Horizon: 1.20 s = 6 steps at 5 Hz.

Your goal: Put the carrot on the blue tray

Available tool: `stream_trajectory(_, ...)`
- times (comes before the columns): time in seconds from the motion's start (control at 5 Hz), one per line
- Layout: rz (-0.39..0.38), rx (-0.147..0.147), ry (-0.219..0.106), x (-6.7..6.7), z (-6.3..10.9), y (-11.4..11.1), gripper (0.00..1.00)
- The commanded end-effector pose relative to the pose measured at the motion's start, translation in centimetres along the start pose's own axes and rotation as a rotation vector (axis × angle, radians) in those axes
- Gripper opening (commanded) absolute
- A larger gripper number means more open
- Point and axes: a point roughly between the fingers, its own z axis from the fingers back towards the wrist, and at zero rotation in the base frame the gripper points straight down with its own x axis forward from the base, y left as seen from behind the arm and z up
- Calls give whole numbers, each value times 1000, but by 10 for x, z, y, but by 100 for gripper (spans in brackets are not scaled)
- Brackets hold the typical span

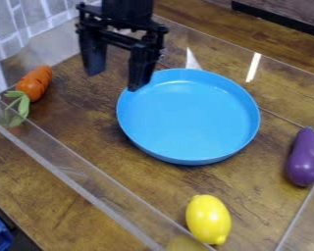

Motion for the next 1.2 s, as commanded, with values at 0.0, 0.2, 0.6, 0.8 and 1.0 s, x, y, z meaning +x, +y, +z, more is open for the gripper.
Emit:
stream_trajectory(0.0, 64, -5, -34, -3, 7, 22, 100)
stream_trajectory(0.2, 142, -17, -56, -6, 6, 41, 100)
stream_trajectory(0.6, 207, -34, -58, -5, -2, 48, 100)
stream_trajectory(0.8, 213, -36, -51, -4, -7, 49, 100)
stream_trajectory(1.0, 225, -40, -45, -3, -12, 51, 100)
